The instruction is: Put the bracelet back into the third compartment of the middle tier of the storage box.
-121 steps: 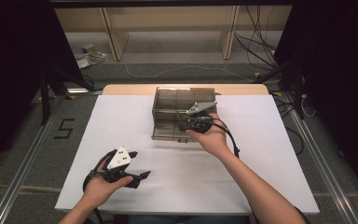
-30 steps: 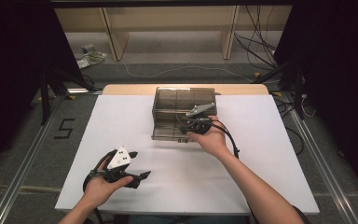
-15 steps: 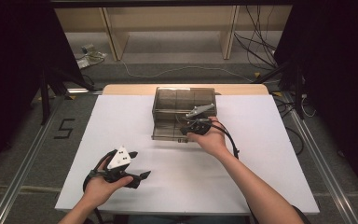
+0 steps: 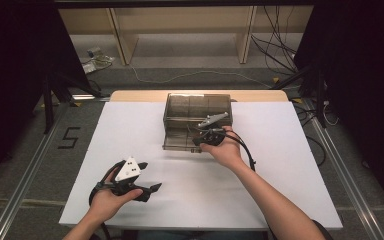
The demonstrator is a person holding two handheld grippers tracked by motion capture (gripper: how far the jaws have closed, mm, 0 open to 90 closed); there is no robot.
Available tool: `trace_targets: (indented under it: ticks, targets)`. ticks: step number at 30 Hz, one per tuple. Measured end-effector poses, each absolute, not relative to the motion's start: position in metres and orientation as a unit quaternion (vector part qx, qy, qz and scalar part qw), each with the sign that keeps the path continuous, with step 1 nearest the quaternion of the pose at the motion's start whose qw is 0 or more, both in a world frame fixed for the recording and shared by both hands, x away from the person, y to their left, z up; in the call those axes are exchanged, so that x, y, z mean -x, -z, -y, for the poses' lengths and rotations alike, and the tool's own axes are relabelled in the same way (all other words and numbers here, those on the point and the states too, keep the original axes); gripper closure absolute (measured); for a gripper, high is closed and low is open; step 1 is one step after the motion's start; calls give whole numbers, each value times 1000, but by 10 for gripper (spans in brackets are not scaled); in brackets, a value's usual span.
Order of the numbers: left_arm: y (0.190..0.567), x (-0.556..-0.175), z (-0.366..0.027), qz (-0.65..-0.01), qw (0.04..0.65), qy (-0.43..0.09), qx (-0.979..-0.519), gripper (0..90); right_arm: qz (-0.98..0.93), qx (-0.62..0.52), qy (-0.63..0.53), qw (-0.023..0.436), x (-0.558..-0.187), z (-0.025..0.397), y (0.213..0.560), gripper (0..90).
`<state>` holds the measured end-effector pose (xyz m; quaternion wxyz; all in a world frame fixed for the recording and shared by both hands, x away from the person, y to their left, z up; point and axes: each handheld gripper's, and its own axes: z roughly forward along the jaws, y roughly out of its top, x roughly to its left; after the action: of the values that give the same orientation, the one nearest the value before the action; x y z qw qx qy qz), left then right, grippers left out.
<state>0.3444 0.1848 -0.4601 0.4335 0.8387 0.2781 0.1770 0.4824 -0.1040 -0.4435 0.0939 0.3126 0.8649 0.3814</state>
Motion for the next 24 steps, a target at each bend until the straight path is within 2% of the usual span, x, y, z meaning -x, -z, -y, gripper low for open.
trace_targets:
  ticks: [24]
  targets:
    - [460, -345, -185, -277, 432, -176, -840, 161, -862, -321, -381, 90, -486, 103, 451, 872]
